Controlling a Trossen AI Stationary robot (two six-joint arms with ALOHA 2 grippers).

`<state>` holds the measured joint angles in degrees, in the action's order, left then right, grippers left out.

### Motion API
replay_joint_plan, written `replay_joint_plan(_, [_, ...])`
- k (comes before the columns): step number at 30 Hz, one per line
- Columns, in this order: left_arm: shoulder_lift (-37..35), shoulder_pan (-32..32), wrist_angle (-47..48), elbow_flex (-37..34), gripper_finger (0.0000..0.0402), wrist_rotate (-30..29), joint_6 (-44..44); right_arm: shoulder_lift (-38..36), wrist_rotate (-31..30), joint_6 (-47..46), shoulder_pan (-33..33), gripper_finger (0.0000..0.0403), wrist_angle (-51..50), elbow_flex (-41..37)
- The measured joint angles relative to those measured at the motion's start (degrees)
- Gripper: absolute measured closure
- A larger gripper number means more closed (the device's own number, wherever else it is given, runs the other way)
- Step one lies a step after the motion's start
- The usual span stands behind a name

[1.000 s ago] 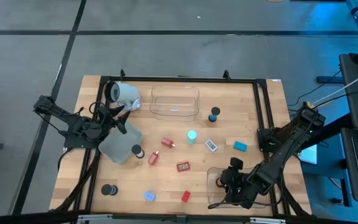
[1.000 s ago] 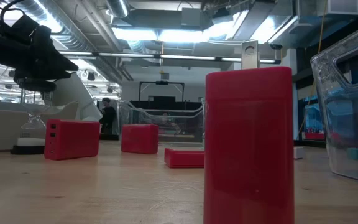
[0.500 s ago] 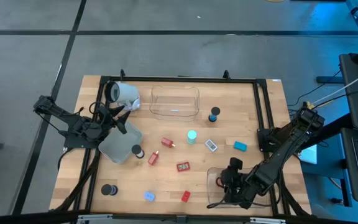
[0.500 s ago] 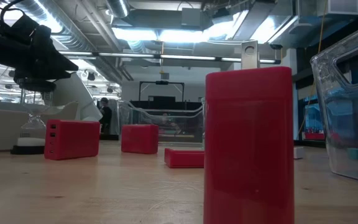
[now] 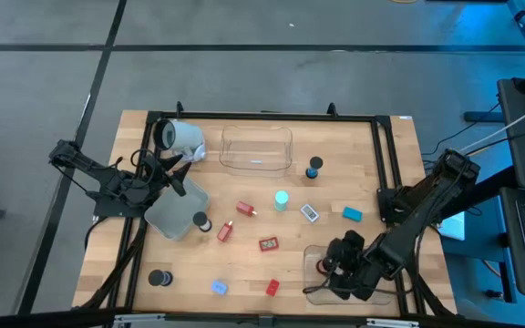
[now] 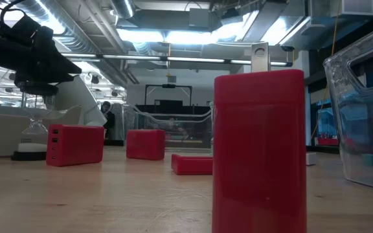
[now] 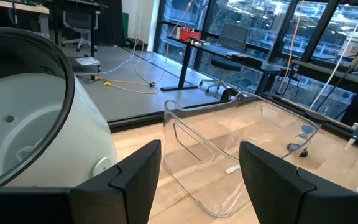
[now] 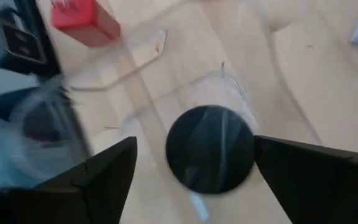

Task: Pick & Place Office items
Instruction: Put the top dark blue hourglass into the bottom transparent bin

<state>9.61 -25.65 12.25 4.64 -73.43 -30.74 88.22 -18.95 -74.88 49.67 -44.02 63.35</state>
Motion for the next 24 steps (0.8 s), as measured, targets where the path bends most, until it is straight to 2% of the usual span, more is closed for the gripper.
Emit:
replay_joint_plan(2, [0.0,0.0,0.0,0.0,0.0187,0.0,0.0,-1.4,-0.7,-0.1,-1.2,0.0075,-4.7,3.1])
replay_joint_plan(7, [0.0,0.0,0.0,0.0,0.0187,0.0,0.0,-2.4,-17.1,-1.4,-4.4,0.0074,-17.1,9.7])
replay_joint_plan(9, [0.0,0.0,0.0,0.0,0.0187,0.0,0.0,-2.4,-18.8,-3.2,-7.2,0.0074,-21.4,11.1])
replay_joint_plan(13, [0.0,0.0,0.0,0.0,0.0187,0.0,0.0,-2.3,-14.6,-4.8,-15.2,0.0073,-26.4,10.9])
replay_joint_plan(19, [0.0,0.0,0.0,0.0,0.0187,0.0,0.4,-2.3,-5.4,5.8,-30.9,0.0062,-26.6,8.2])
replay_joint_plan(24, [0.0,0.0,0.0,0.0,0.0187,0.0,0.5,-2.3,-0.8,18.1,-43.9,0.0049,-22.5,4.7])
